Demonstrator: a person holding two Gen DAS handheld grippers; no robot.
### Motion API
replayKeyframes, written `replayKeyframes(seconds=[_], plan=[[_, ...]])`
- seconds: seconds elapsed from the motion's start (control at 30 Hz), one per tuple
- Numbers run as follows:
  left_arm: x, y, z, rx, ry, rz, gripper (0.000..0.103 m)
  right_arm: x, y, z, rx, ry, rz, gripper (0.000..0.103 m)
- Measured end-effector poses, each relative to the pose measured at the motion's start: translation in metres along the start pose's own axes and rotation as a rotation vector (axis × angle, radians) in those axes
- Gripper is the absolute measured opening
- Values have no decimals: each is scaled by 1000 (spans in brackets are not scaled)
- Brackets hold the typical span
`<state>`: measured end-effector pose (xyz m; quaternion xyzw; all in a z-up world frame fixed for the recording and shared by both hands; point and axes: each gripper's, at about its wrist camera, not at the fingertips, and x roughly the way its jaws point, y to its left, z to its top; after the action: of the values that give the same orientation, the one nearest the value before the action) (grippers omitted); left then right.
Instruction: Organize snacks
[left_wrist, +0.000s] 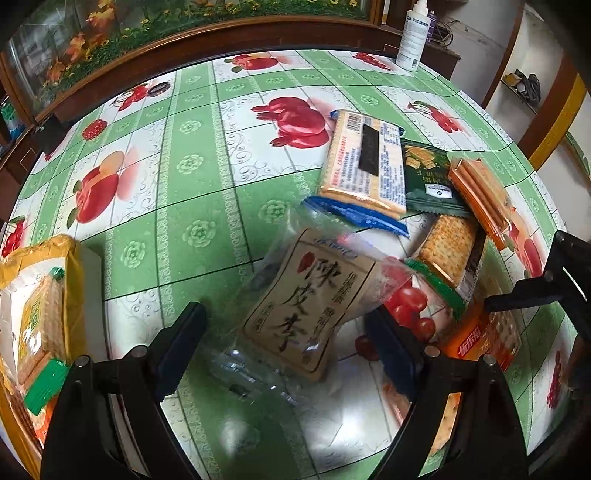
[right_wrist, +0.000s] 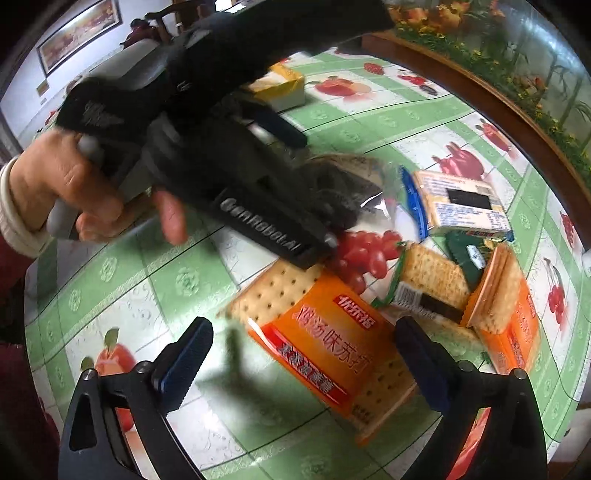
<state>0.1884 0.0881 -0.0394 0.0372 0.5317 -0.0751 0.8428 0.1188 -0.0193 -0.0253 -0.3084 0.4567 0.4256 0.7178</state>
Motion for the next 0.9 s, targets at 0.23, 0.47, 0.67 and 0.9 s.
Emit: replayKeyframes(seconds=[0.23, 0.47, 0.67, 0.9], plan=[[3, -8, 6, 31, 0, -1, 90, 18, -17, 2, 82, 79, 26, 102], [-5, -16, 0, 67, -35, -25, 57, -10, -11, -16, 219, 45, 11, 62], [-11, -21, -6, 64, -41, 1, 50, -25, -3, -44, 338, -10, -14, 60], [-25, -15, -28, 10, -71, -9, 48, -42, 4, -76, 495, -70, -35, 59]])
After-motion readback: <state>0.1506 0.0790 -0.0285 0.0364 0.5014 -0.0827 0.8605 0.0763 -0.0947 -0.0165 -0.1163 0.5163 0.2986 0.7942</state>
